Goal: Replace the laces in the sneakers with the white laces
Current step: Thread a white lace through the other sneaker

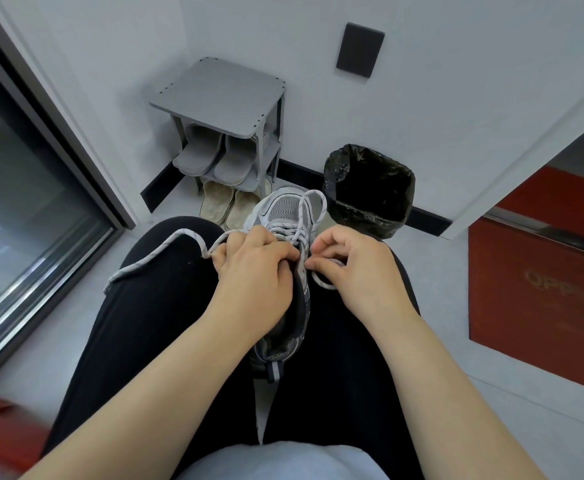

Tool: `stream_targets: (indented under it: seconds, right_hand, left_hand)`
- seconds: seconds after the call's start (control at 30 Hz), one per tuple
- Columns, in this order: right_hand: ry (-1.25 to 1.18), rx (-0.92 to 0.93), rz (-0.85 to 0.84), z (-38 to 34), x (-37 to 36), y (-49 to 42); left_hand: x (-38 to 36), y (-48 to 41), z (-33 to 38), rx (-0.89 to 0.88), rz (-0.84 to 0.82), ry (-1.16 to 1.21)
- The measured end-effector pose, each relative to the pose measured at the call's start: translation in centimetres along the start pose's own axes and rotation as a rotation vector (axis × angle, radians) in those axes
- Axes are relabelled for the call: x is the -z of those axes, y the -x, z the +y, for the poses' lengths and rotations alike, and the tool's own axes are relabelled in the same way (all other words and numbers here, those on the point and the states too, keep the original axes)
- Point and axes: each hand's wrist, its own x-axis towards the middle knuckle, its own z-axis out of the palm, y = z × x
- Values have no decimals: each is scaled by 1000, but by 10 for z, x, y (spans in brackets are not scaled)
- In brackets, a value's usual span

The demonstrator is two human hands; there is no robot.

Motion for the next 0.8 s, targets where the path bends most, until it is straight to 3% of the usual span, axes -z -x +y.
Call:
stream_targets:
  seconds: [0.2,0.4,0.7,0.8]
  right_hand:
    - [36,52,-46,1,3,5]
    - [23,65,64,-1,2,8]
    - [39,64,73,-7,-1,-5]
    - [200,126,141,-11,-3,-20]
  left_hand:
    - [-2,-2,3,1,19,-35]
    - [-1,0,4,-19,25,-35]
    - [8,-1,1,-31,21,-86]
    - [12,1,-4,-45,33,-41]
